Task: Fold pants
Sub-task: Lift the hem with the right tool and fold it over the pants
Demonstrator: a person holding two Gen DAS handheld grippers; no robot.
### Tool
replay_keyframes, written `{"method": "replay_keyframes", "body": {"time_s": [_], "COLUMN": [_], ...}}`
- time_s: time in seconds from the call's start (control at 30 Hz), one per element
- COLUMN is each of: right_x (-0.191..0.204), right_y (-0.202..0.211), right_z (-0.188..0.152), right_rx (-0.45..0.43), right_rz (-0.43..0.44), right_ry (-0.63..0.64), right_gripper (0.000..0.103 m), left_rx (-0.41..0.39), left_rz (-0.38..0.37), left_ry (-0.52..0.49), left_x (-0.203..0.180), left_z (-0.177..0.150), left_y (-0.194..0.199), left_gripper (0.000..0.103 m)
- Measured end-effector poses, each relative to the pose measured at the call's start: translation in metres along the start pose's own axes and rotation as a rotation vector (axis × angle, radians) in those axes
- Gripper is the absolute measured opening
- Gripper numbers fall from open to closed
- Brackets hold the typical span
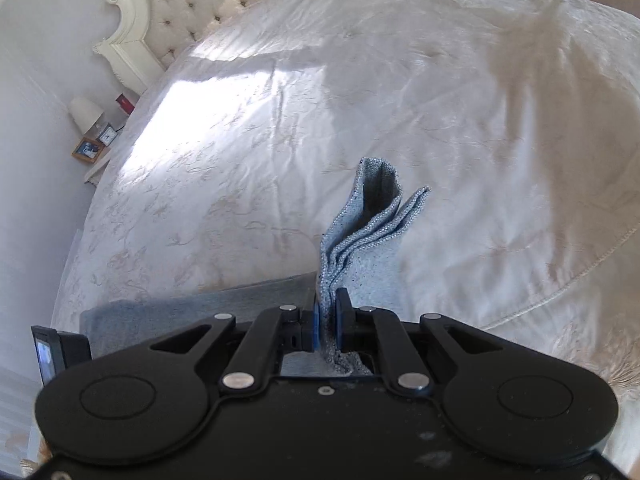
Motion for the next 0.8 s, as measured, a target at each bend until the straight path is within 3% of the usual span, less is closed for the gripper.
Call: {"method": "replay_keyframes", "body": {"time_s": [0.27,0.4,0.5,0.6,0.73,0.8], "right_x": [0.145,0.186,0.198,0.204,0.204,0.191], "right_y": [-0.098,-0.156,-0.183,-0.189,-0.156,-0.139], "right_z": [-0.069,-0.109,-0.126,-0.131,-0.121,-0.115], "right_rx": [0.118,0.174,0.192,0.21,0.135,0.099], "right_rz": [0.073,0.033,0.028,0.025,0.099,0.091], "right_ry": [0.146,0.211,0.225,0.218,0.167,0.129], "right_gripper": [0.009,0.01,0.022,0.024,0.028,0.028], "left_rx": [0.031,0.045,0.04,0.018,-0.008,-0.015], "left_rz": [0.065,0.075,0.075,0.059,0.026,-0.002], "left_ry": [0.091,0.109,0.108,0.089,0.062,0.054], "left_x": [0.107,0.146,0.162,0.17,0.163,0.152], "left_z": [-0.029,-0.04,-0.04,-0.037,-0.027,-0.022], "left_y": [-0.006,-0.006,-0.004,0.002,0.004,0.004], "left_gripper": [0.032,0.032,0.032,0.032,0.032,0.032]}}
Point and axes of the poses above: each gripper's, at about its wrist camera, not at the fingertips, and y roughly against the way its jaws point, x to its left, z to its top, the point moved 10 cm from there along -y, roughly the way its jaws point, and after that the axes turned 5 degrees about z, right-handed, at the moved point
